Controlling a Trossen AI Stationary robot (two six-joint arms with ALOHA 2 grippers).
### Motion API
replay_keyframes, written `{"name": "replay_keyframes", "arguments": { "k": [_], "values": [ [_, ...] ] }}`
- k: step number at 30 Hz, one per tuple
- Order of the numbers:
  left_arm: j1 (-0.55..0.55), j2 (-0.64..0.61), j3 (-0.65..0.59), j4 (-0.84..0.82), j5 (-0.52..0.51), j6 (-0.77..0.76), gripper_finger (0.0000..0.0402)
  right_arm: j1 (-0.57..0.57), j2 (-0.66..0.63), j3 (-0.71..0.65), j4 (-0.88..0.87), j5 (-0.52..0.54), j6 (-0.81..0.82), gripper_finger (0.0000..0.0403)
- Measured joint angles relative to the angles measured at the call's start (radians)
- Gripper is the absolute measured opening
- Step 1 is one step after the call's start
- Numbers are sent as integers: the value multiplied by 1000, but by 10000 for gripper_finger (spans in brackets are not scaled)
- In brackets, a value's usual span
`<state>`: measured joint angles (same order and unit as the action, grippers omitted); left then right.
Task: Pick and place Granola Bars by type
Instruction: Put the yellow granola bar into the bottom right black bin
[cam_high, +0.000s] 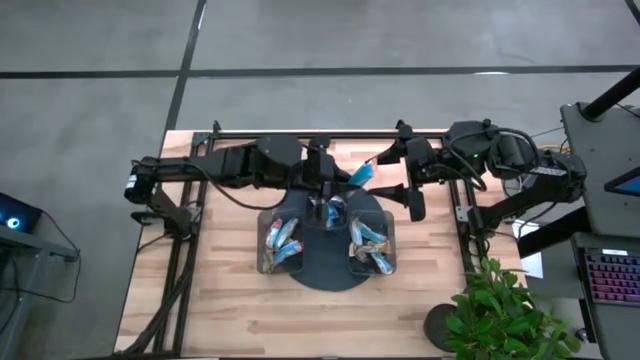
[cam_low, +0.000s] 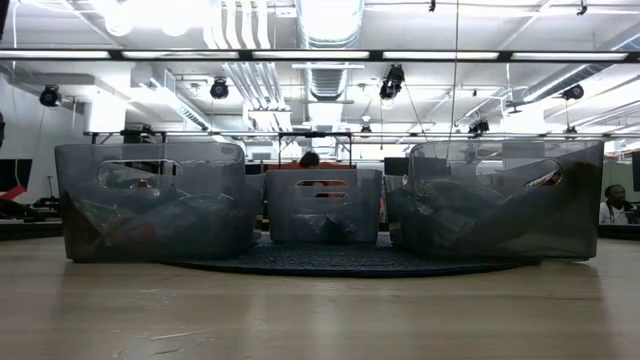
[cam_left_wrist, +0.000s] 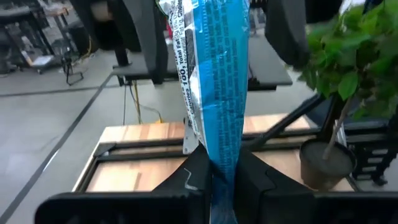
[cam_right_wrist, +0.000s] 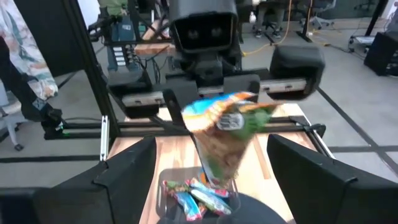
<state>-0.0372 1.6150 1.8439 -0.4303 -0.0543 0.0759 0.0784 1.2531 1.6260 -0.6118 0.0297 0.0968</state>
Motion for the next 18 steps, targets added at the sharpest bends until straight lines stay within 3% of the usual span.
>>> {"name": "replay_keyframes", "arguments": {
  "k": [8,18],
  "values": [
    [6,23,-1,54,19,-18,23,-1,49,-1,25,-2,-4,278],
    [11,31,-1,41,37,-25,23,-1,41,-1,25,-4,0,199]
  ]
}}
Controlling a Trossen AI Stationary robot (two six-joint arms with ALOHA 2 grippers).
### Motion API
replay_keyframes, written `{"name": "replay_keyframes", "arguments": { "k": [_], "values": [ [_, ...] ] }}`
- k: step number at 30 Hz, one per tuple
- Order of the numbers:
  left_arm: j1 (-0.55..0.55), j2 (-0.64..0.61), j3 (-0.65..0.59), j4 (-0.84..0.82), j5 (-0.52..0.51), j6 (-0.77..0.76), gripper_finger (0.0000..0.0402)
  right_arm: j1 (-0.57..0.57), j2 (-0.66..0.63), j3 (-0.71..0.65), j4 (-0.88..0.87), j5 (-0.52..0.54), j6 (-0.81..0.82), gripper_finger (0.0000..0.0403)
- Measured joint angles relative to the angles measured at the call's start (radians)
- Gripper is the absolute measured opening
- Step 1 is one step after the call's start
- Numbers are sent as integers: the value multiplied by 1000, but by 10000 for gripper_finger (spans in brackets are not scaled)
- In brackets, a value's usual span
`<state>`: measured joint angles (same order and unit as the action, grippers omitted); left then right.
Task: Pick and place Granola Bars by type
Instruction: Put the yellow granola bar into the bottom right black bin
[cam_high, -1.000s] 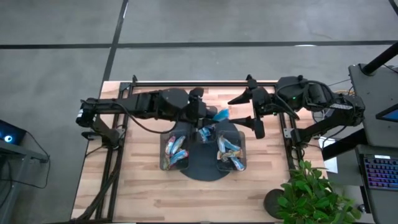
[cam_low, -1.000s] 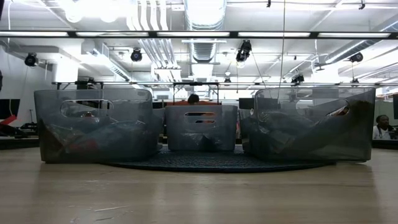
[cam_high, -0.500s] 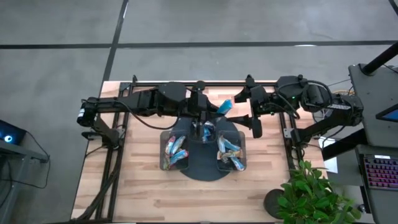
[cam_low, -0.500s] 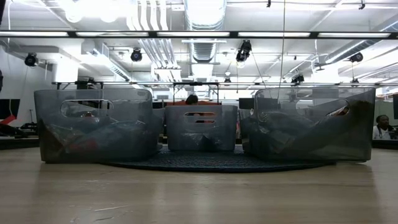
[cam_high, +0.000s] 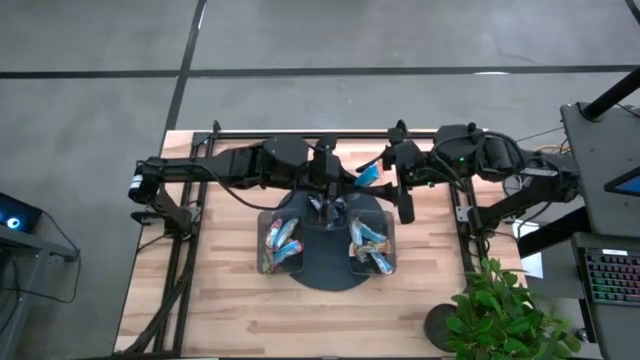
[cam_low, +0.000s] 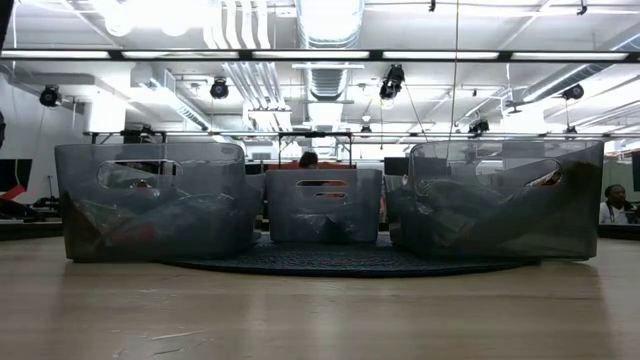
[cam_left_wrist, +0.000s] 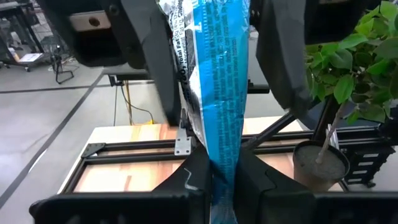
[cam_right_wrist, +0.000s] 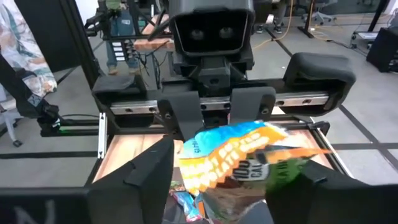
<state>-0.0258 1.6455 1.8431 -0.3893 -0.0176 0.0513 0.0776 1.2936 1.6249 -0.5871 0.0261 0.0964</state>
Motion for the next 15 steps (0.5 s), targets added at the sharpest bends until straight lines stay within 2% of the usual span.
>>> {"name": "replay_keyframes", "arguments": {
  "k": [15],
  "values": [
    [5,0,0,-3,3,3,23,-1,-5,0,-6,4,-32,81]
  ]
}}
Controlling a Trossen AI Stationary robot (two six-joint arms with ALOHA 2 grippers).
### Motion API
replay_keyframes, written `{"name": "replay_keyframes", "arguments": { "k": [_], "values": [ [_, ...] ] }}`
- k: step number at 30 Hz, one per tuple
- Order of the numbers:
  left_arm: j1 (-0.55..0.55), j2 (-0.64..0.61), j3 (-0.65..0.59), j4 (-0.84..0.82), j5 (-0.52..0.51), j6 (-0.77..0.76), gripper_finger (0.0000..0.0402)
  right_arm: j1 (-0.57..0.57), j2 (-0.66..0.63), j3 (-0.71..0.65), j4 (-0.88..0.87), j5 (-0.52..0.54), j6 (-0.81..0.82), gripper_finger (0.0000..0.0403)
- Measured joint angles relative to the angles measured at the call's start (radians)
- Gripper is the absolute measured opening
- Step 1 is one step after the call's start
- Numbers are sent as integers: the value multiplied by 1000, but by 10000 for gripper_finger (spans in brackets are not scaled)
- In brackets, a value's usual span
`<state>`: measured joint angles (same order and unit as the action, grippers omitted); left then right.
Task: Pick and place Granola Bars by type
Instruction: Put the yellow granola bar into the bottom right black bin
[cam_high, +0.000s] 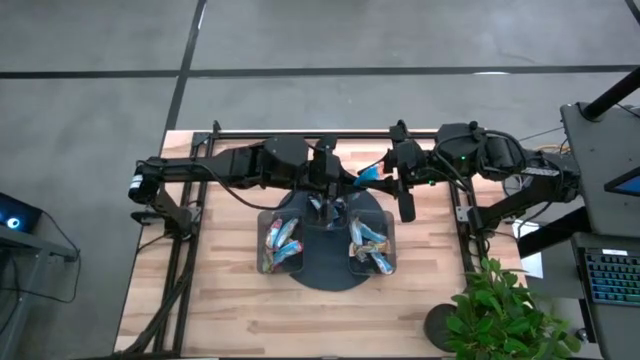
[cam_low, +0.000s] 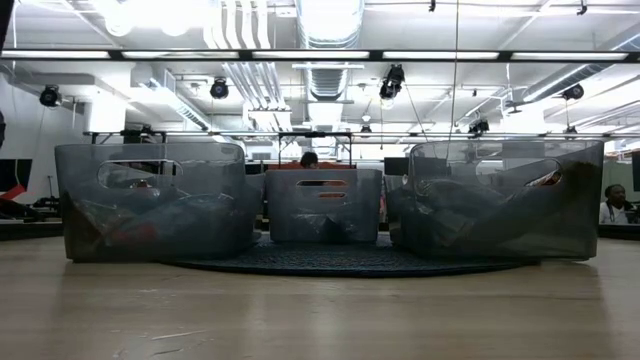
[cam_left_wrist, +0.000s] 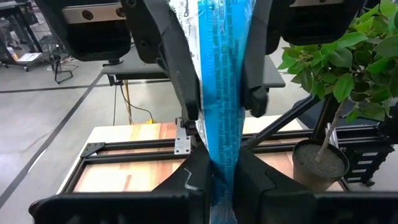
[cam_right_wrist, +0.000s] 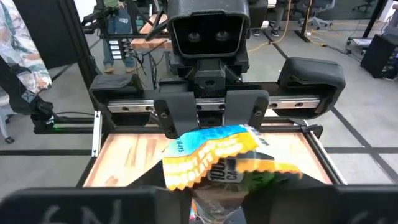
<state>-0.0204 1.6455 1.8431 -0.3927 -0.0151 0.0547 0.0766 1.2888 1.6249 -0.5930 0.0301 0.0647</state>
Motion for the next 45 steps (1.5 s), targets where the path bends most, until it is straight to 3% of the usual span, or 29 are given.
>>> {"name": "replay_keyframes", "arguments": {
  "k": [11,21,25,37,45],
  "values": [
    [14,-6,0,-23,-2,-24,28,-19,-4,0,-3,-2,-16,61],
    [26,-12,29,-102,-9,-53,133,-18,-14,0,-20,-4,-24,54],
    [31,-14,49,-179,-36,-35,158,-18,-20,0,-57,-3,-15,53],
    [34,-67,75,-545,-68,-23,163,-18,-18,-12,-419,-15,72,53],
    [27,-82,66,-718,-81,-49,161,-18,-6,-81,-473,-19,85,53]
  ]
}}
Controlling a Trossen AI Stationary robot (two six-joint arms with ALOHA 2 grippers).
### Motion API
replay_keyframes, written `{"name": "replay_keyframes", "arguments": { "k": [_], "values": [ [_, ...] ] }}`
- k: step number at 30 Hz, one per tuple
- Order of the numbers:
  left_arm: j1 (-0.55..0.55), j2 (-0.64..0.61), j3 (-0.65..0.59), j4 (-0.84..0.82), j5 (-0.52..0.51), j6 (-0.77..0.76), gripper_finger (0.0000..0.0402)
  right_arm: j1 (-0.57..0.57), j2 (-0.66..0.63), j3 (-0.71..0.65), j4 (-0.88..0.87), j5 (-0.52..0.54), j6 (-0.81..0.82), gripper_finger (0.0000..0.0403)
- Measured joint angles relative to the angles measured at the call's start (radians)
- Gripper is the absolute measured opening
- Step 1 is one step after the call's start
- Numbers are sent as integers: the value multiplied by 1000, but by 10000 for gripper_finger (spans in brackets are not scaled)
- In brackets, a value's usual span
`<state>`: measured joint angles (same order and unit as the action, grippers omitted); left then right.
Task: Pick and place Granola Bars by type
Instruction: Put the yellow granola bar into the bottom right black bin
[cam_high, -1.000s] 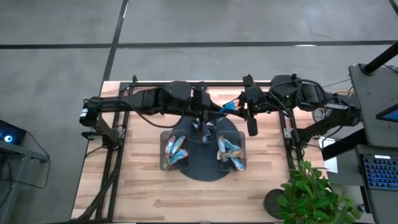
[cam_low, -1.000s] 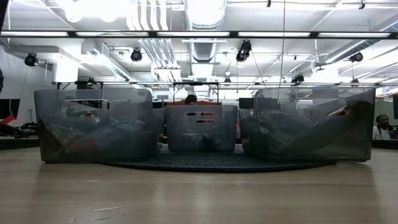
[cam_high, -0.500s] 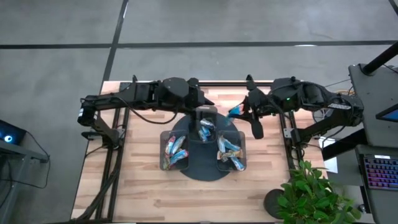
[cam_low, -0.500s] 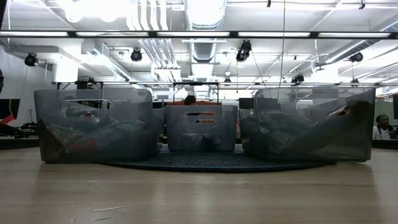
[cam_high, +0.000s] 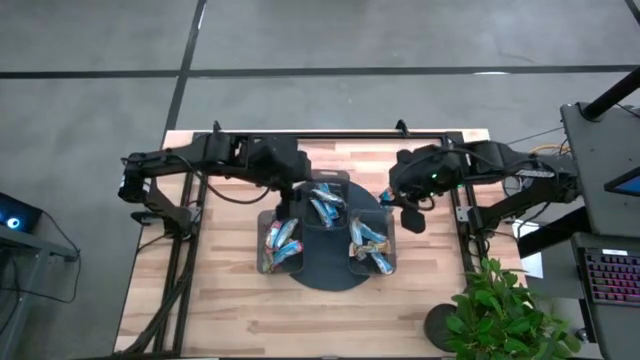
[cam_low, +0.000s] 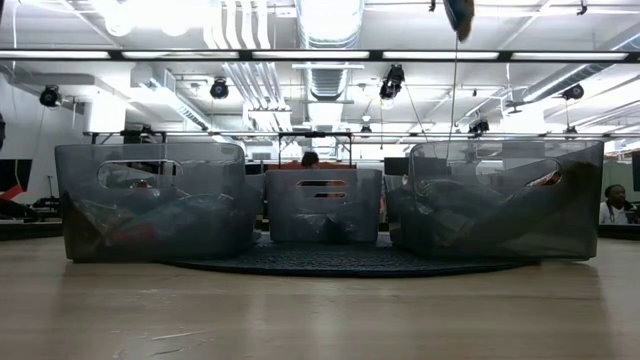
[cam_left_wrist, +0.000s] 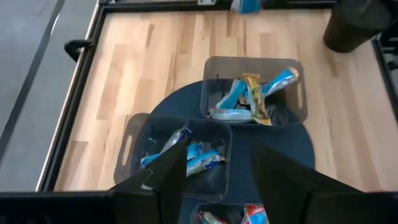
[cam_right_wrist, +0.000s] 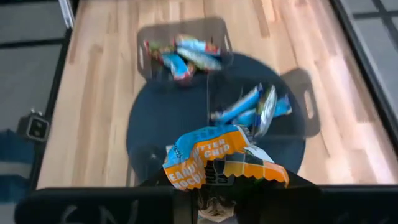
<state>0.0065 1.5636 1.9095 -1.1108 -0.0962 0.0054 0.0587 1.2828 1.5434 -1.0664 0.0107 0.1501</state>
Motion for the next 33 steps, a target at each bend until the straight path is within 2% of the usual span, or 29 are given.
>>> {"name": "replay_keyframes", "arguments": {
  "k": [6,12,17,26,33],
  "values": [
    [-1,-33,-1,-27,-1,3,130,0,3,-116,5,-66,33,53],
    [-1,-80,-2,-69,-8,4,56,-1,4,-234,60,-75,77,53],
    [-1,-139,-24,-77,-10,4,7,0,12,-330,170,-136,87,53],
    [-1,-281,-152,-71,-20,-33,0,0,32,-445,305,-151,120,58],
    [-1,-385,-265,-68,-58,-77,0,0,56,-481,351,-154,152,105]
  ]
}}
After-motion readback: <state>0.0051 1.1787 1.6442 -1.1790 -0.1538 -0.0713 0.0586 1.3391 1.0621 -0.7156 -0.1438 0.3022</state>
